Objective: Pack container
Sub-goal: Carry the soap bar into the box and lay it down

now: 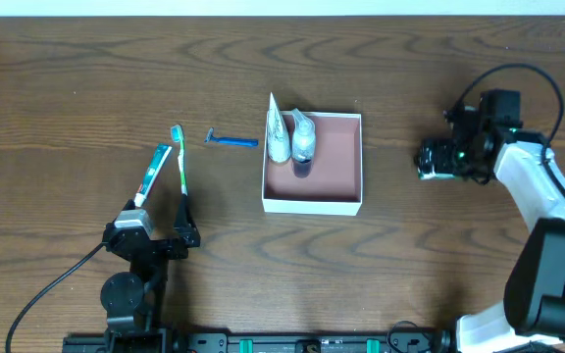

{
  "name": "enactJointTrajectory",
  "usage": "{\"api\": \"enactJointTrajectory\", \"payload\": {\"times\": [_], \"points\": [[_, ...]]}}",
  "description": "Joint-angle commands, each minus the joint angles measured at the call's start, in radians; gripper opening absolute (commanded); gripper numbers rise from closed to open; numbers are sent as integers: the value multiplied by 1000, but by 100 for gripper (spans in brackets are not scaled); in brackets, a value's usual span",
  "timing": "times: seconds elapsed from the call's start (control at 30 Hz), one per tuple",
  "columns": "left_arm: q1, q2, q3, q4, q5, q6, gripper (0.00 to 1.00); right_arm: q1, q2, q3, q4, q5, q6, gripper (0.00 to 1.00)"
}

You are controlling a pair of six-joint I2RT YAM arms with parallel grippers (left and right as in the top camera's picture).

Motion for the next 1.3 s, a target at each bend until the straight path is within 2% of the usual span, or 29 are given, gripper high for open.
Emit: {"api": "enactJointTrajectory", "payload": {"times": [0.0, 0.3, 0.6, 0.73, 0.9, 1.27], "points": [[6, -5, -28, -17, 0, 2, 98, 16, -71, 42, 18, -181, 47, 86], [6, -5, -28, -16, 0, 2, 98, 163, -107, 43, 168, -217, 292, 89], [6, -5, -28, -17, 0, 2, 98, 368, -107, 43, 352, -89, 552, 88], [6, -5, -28, -17, 0, 2, 98, 436, -106, 43, 378, -13, 642, 88], [6, -5, -28, -16, 0, 2, 98, 489, -106, 41, 349, 73, 646, 89], [6, -5, -28, -17, 0, 2, 98, 501, -60, 33, 370, 104, 646, 88]]}}
